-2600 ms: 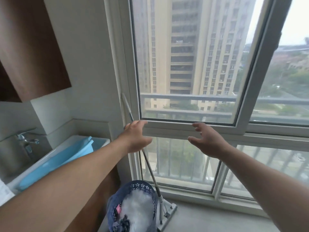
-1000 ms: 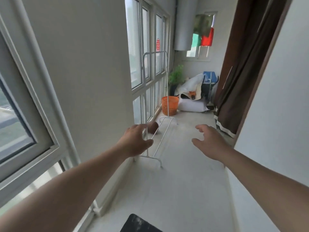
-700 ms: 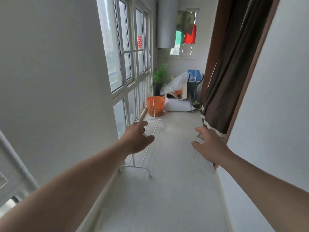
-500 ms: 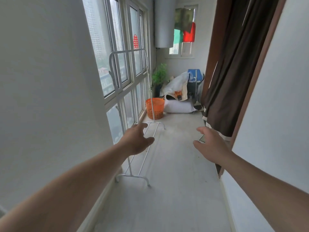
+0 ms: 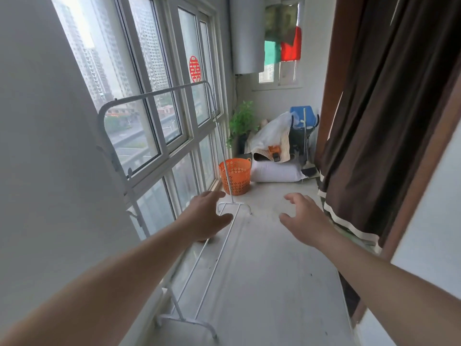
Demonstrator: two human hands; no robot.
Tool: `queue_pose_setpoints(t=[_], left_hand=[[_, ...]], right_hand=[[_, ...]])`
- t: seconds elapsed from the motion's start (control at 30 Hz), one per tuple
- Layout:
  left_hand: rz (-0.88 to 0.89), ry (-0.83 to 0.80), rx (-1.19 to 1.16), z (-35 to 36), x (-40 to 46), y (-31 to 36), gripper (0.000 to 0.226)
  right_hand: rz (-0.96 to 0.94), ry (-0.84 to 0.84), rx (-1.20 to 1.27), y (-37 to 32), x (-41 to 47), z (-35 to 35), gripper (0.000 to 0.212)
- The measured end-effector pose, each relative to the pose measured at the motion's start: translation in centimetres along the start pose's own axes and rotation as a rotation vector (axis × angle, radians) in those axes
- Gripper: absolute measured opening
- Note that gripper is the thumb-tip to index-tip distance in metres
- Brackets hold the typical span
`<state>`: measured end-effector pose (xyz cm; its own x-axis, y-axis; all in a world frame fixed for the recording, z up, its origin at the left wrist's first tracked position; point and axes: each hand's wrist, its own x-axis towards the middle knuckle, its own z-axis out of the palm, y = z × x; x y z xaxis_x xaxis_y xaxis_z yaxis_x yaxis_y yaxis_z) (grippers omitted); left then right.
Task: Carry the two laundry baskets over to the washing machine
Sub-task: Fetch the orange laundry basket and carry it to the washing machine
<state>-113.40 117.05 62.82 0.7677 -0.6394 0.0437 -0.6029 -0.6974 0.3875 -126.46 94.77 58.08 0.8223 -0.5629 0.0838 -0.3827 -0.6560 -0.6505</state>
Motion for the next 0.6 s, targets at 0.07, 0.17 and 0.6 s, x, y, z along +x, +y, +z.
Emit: queue_pose_setpoints(t=[0.07, 0.17, 0.6], left_hand=[[0.005, -0.002, 0.004, 0.4, 5.3, -0.8, 0.067], [0.01, 0.002, 0.01, 1.2, 14.4, -2.8, 0.066], [-0.013, -0.045, -0.1, 1.7, 49.6, -10.1, 0.07]], right_hand=[[-0.016, -0.002, 0.008, 0.2, 5.2, 0.6, 0.059], [-0.022, 0.012, -0.001, 0.6, 13.9, 2.1, 0.058], [0.032, 0.019, -0.04, 1.1, 46.3, 4.8, 0.06]])
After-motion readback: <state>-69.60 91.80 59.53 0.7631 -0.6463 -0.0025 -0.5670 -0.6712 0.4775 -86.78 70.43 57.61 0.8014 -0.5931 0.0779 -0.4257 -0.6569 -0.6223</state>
